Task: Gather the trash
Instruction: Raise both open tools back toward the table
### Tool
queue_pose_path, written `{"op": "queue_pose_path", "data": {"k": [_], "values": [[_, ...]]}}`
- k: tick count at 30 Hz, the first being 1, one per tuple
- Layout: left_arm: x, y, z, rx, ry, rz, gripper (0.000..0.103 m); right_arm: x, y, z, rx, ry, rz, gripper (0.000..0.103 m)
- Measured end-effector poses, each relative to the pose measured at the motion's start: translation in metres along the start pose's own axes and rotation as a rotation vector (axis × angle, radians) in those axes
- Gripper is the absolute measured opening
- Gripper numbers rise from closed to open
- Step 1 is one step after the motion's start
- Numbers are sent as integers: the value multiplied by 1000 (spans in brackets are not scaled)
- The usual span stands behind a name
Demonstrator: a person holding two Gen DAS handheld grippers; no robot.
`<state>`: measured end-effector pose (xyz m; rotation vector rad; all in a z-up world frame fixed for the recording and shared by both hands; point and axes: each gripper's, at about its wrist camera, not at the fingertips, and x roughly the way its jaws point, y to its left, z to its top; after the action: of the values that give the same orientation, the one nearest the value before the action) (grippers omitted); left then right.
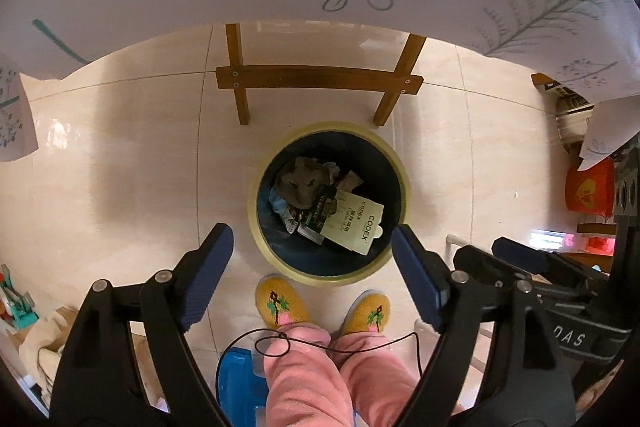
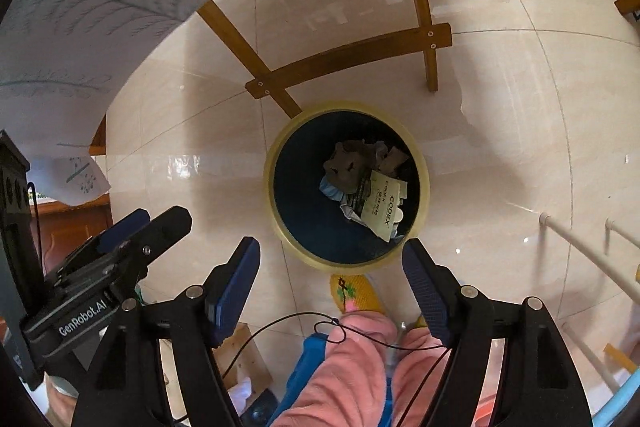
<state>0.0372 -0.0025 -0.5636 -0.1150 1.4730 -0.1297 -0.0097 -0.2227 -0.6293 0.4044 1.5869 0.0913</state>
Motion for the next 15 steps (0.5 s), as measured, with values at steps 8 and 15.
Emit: {"op": "queue_pose_path", "data": {"k": [8,15], "values": [[-47,-2,-7,-5,-13,17,79,-43,9,-19,-6,-32,-15,75],[-131,-17,-12,48,-29,62,79,-124,36,-43,-9,-58,-24,75]]}}
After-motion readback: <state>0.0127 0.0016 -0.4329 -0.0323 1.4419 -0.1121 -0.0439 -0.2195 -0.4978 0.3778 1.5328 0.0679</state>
